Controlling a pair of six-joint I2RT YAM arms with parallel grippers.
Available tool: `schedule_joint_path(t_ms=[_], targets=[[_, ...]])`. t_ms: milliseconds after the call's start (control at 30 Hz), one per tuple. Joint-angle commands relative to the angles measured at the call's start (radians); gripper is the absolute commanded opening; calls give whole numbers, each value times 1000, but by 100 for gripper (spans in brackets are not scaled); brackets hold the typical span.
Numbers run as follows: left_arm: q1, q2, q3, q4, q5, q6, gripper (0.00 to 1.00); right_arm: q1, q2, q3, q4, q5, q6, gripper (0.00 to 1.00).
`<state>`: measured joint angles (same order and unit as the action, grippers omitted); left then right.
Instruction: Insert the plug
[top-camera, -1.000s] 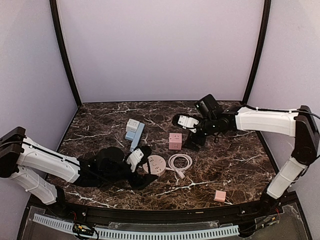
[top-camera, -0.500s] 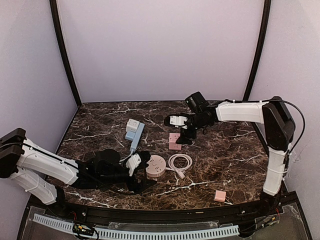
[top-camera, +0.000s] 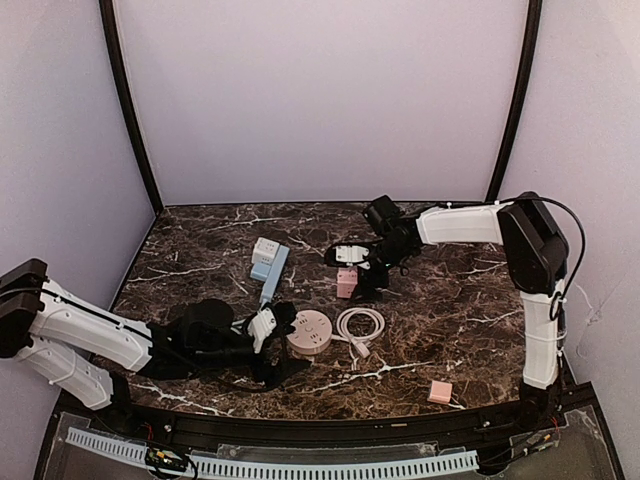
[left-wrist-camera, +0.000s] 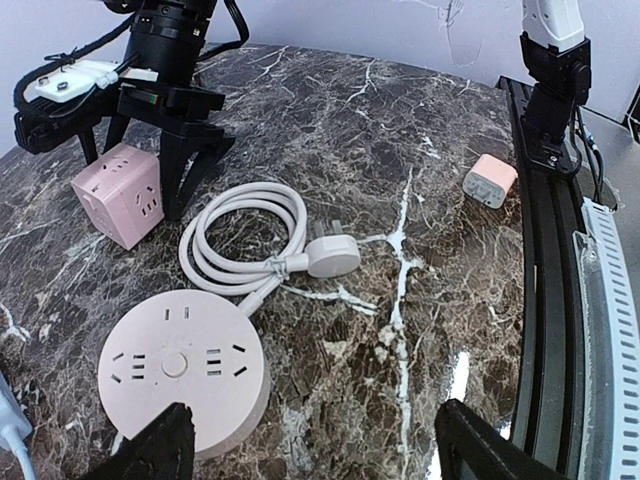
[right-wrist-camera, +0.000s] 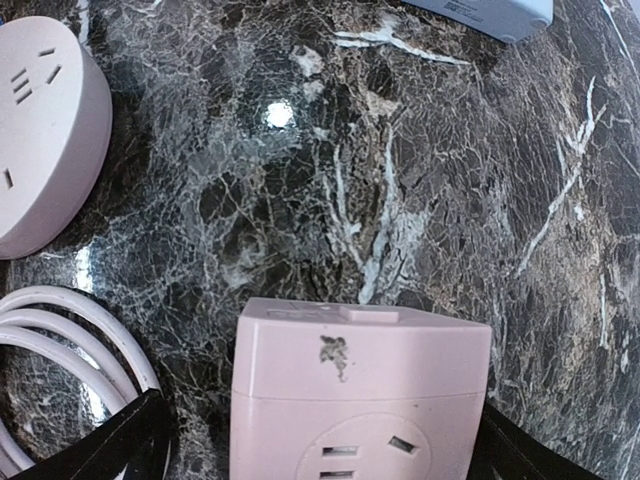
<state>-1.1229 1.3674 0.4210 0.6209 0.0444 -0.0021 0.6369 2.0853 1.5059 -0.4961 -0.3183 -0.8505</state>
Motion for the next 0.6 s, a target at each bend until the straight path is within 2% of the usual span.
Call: schedule_joint_path(t_ms=[0,300,567], targets=[[8,-43,-28,36,-5,29,82,-13,5,5,-7,-48,11,94],[15,-70,-54,58,1,21,80,-29,27,-5,20,-57,37,71],[23,-96,-61,61,25,11,80,-31,-31,-81,139,-109,46,47]])
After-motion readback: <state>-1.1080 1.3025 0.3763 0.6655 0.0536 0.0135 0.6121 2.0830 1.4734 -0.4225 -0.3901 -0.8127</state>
